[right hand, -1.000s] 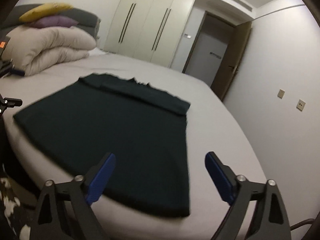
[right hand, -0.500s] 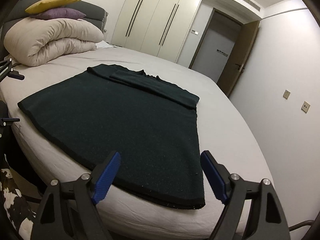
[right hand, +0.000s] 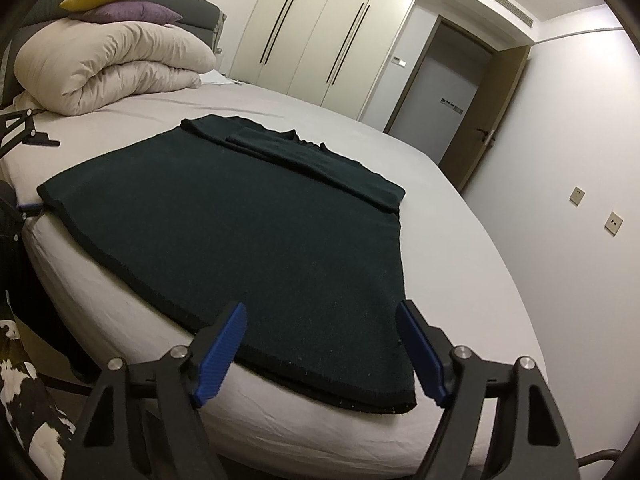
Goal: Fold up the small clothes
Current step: 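Move both grippers to the sweater's side edge and grasp it, then lift the side edge with both grippers and fold it across the body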
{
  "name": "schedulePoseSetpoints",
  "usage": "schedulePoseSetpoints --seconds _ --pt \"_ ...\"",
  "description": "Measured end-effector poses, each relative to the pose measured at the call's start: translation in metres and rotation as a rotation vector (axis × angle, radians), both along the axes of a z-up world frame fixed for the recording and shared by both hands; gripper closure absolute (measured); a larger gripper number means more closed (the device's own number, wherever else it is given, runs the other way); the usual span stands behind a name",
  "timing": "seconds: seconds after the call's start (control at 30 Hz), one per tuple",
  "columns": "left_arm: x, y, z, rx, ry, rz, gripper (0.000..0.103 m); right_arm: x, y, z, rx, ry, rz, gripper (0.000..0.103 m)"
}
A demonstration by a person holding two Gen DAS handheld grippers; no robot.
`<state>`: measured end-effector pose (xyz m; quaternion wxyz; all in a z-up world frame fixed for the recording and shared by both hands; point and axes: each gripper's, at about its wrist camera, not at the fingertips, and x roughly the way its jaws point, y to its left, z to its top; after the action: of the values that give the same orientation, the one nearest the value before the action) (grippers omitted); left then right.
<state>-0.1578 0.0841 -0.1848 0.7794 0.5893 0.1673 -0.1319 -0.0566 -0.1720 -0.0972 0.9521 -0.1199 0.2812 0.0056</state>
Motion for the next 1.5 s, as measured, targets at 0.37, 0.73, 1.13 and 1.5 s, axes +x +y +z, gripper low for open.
schedulePoseSetpoints --seconds 0.37,0.73,1.13,1.5 --pt "0.025 0.001 0.041 -0.274 0.132 0.081 0.098 -0.006 -0.003 -0.020 -0.259 0.057 0.041 0.034" --pt "0.039 0.007 0.082 -0.462 0.176 0.136 0.099 -0.016 -0.003 -0.063 -0.597 0.143 0.195 0.042" --pt "0.035 0.006 0.084 -0.485 0.187 0.144 0.099 -0.025 0.004 -0.087 -0.873 0.099 0.326 0.046" --pt "0.033 0.011 0.081 -0.522 0.179 0.165 0.099 -0.020 -0.008 -0.073 -0.774 0.130 0.256 0.099"
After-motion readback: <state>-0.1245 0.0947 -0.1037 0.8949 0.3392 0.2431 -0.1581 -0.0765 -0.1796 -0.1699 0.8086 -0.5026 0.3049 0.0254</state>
